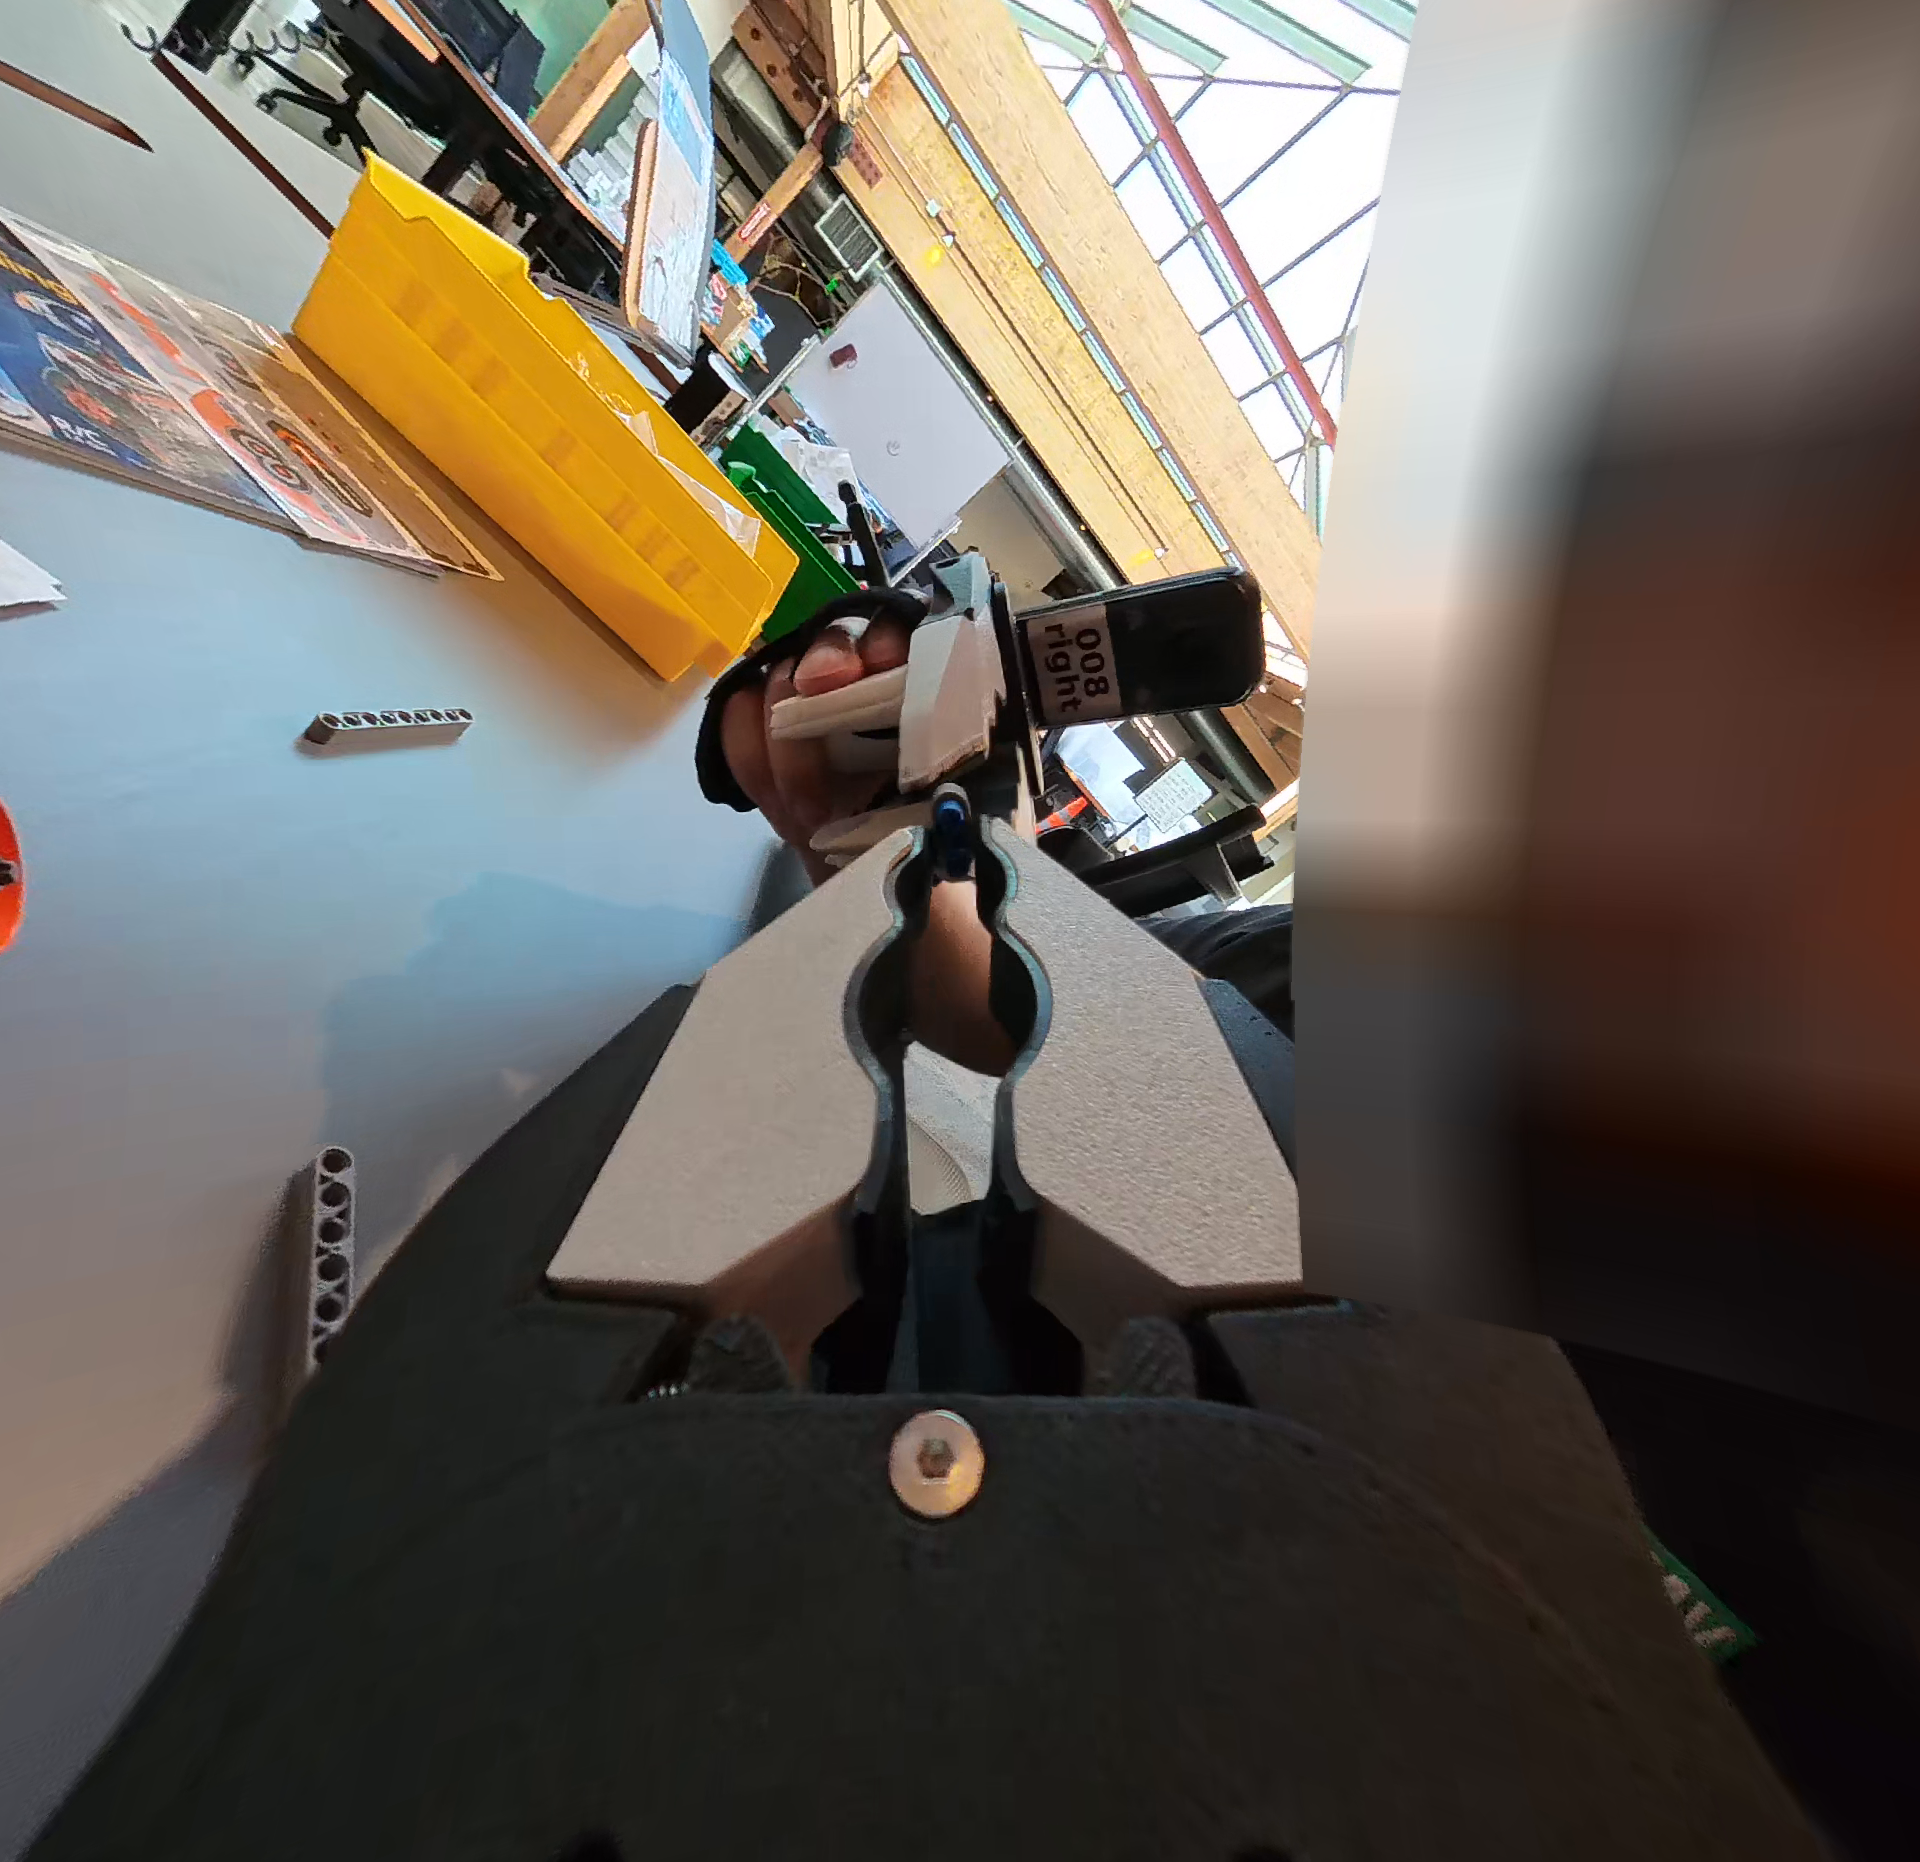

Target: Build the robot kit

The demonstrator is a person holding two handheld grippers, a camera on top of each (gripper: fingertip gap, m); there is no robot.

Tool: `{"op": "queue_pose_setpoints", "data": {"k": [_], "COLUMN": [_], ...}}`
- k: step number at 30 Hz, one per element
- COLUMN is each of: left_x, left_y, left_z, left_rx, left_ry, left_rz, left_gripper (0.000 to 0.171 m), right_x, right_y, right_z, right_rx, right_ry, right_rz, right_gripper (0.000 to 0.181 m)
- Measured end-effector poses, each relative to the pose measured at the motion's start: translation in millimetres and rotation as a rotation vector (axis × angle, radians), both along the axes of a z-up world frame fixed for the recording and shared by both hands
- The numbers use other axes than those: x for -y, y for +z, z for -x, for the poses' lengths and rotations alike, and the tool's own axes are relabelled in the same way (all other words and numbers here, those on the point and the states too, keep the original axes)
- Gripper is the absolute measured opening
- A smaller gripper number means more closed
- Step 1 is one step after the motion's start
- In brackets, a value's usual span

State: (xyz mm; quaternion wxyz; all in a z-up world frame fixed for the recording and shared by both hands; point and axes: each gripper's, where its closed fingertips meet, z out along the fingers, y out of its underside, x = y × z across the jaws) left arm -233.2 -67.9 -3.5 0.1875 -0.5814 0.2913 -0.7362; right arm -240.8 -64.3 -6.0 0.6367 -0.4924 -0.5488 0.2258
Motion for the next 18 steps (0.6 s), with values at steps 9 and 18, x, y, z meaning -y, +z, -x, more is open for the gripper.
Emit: {"op": "queue_pose_setpoints", "data": {"k": [9, 18], "left_x": [8, -1], "left_y": [-13, -33], "left_z": [-3, 12], "left_rx": [-0.037, -0.143], "left_ry": [-0.031, 0.057], "left_rz": [-0.021, -0.077], "left_gripper": [0.005, 0.005], "right_x": [4, -11], "right_y": [-11, -69], "right_z": [7, -9], "right_rx": [0.064, 0.234], "right_ry": [0.016, 0.091], "right_rz": [-0.024, 0.269], "right_gripper": [0.011, 0.023]}}
